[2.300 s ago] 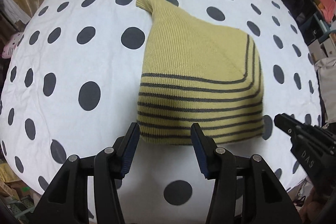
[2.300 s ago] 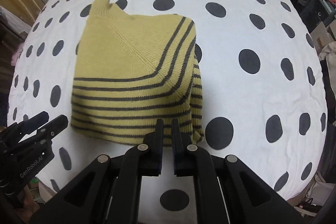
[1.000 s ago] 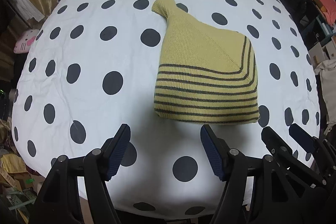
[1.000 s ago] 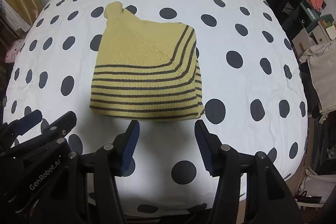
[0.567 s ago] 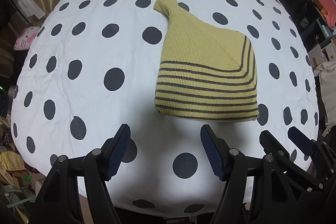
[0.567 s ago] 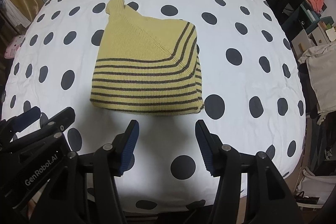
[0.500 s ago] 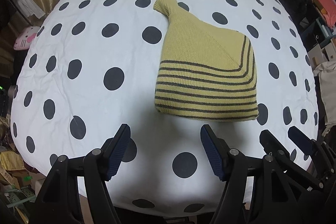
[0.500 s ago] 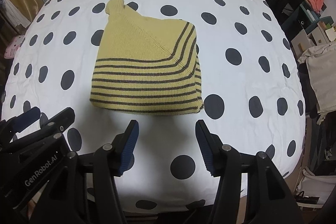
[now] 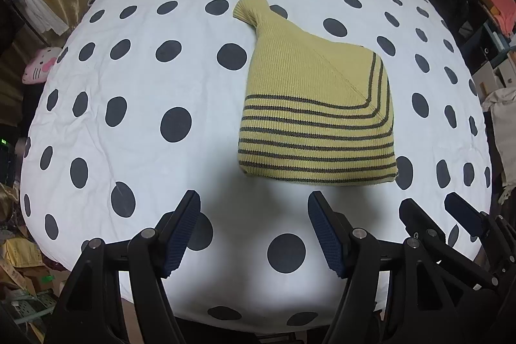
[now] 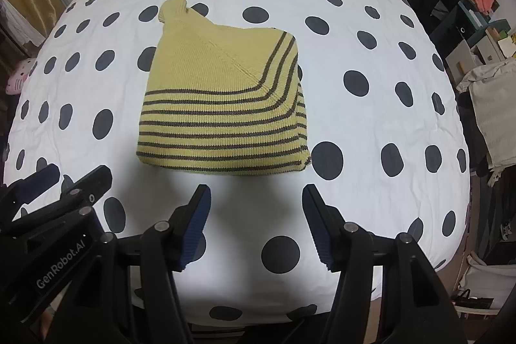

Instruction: Fold large clothes

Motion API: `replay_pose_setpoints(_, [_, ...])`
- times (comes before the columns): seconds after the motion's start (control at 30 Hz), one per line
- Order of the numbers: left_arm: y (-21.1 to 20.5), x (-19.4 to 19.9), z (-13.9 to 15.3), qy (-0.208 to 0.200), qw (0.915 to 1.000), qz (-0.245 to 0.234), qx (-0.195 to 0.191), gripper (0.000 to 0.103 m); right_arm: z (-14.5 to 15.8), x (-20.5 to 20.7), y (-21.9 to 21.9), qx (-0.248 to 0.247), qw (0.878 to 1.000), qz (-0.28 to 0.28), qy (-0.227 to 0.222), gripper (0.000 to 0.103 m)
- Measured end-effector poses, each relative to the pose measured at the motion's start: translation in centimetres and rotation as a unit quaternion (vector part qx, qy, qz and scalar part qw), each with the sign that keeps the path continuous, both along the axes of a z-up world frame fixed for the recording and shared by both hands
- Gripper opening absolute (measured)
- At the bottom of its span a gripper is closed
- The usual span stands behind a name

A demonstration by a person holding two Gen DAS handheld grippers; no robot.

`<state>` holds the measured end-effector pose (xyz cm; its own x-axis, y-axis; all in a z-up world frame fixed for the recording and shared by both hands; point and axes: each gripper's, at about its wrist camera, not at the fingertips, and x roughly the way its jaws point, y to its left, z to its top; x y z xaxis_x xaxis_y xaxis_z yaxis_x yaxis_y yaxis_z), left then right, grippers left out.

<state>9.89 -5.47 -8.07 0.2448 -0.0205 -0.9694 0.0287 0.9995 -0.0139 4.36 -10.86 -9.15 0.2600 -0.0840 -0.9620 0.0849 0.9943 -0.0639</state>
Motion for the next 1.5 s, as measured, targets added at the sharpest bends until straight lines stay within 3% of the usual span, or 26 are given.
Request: replay_pose_setpoints(1.5, [0.34,0.46,-0.43,0.012,0.9999,-0.007,0.006,0.07,-0.44,0.31,0.21,0.006,1.0,-0.003,0.007,0.062])
